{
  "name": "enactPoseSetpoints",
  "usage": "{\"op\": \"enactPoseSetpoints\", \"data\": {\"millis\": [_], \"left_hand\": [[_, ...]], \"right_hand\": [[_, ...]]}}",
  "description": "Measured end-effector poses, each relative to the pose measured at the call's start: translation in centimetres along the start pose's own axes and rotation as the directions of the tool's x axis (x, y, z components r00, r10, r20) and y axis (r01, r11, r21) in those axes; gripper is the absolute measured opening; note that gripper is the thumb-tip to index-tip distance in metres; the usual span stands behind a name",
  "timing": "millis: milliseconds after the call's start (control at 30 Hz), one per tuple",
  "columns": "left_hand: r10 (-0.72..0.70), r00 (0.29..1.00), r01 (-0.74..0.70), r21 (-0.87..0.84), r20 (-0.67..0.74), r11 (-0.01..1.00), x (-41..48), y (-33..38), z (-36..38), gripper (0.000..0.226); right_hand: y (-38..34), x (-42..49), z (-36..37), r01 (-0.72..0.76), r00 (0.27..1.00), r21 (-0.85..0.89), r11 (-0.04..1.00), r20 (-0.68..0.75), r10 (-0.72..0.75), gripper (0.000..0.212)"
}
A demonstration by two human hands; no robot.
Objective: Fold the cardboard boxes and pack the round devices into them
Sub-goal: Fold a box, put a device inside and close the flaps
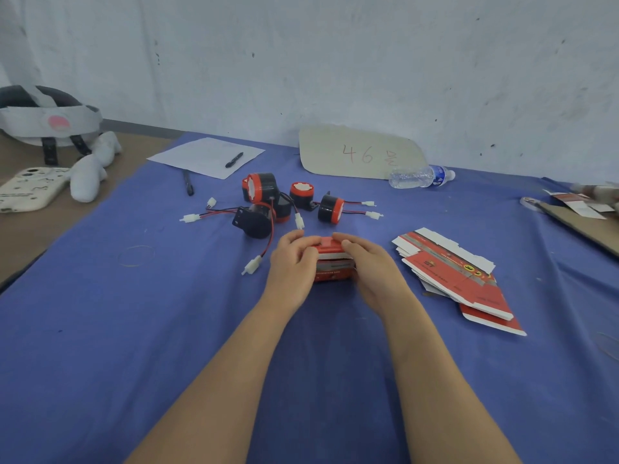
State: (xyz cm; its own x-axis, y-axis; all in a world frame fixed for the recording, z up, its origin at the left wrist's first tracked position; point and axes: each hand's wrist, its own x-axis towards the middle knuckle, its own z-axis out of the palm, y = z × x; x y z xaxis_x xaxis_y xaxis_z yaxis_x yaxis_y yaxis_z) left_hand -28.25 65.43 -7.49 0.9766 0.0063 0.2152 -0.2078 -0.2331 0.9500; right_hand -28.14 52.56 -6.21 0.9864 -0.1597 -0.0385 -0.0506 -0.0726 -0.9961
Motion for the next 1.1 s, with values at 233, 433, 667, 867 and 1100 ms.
{"op": "enactPoseSetpoints", "data": {"millis": [233,433,667,867,1100], "left_hand": [[0.001,1.0,-0.002,0.043,0.031,0.999,0.3,-0.4,0.2,0.036],[-0.037,0.999,0.037,-0.001,0.03,0.999,0.3,-0.3,0.3,0.035],[-0.021,1.0,0.02,0.044,0.021,0.999,0.0,0.0,0.0,0.038],[-0.19,0.982,0.188,0.111,0.009,0.976,-0.3,0.4,0.7,0.049],[-0.205,0.978,0.205,-0.011,-0.034,0.979,-0.9,1.9,1.5,0.049]], "right_hand": [[0.2,0.3,1.4,-0.063,0.992,0.076,0.995,-0.105,0.071,0.038],[0.2,0.1,1.2,0.003,0.997,-0.169,0.986,-0.069,-0.015,0.044],[0.0,-0.3,1.0,0.042,0.999,-0.146,0.988,-0.008,-0.044,0.025],[0.4,-0.2,1.2,0.025,0.998,-0.184,0.983,-0.055,-0.036,0.028],[-1.3,-1.8,1.6,-0.077,0.992,0.054,0.996,-0.093,0.082,0.039]]}}
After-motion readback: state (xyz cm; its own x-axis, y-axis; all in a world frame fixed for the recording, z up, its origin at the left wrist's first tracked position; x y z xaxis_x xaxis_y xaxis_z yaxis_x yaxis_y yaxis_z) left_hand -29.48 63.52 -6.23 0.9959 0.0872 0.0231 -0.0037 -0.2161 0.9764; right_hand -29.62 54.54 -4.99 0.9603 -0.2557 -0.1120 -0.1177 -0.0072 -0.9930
